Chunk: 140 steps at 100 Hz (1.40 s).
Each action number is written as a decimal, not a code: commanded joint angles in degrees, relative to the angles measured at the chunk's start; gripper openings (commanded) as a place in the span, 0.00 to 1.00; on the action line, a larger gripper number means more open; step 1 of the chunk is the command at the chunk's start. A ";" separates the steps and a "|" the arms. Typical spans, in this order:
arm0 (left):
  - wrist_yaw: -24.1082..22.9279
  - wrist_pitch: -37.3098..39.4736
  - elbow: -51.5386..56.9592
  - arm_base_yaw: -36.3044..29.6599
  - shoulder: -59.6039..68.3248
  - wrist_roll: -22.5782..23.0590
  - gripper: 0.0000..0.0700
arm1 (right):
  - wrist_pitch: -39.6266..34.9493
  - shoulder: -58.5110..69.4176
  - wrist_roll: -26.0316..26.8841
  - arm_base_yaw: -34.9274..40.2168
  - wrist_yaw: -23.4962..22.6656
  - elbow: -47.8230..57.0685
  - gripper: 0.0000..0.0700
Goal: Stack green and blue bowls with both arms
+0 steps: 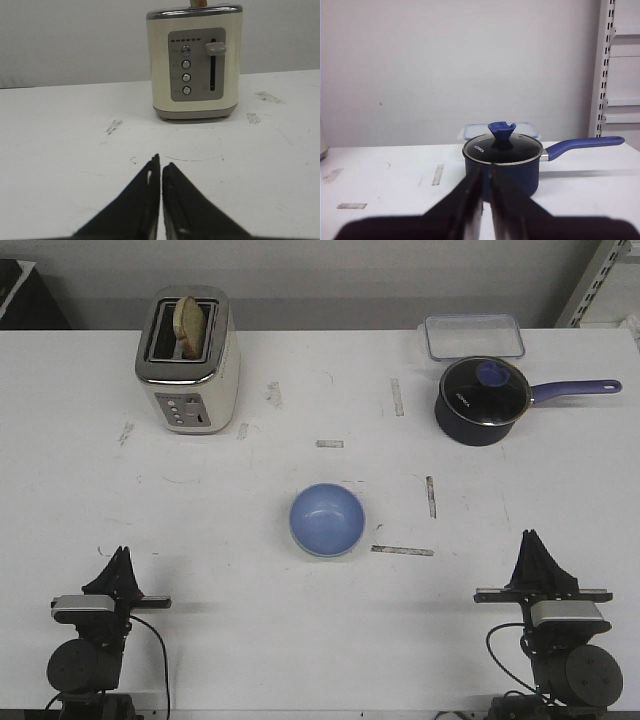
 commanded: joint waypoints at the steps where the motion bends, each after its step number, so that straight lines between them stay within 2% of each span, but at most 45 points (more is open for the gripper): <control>1: -0.13 0.72 -1.25 -0.13 -0.11 0.72 0.00 | 0.61 -0.07 0.20 0.04 0.00 -0.07 0.02; 83: -0.13 0.74 -1.25 -0.13 -0.11 0.72 0.00 | 0.68 -0.07 0.20 0.04 0.00 -0.07 0.02; 99: -0.13 0.79 -1.25 -0.13 -0.11 0.72 0.00 | -0.92 -2.38 0.15 -0.28 -1.29 -1.97 0.02; 111: -0.13 0.74 -1.25 -0.13 -0.11 0.72 0.00 | 0.66 -4.46 0.15 -0.87 -3.28 -5.20 0.02; 140: -0.13 0.72 -1.25 -0.13 -0.11 0.72 0.00 | 4.63 -8.22 0.17 -1.03 -3.02 -15.45 0.02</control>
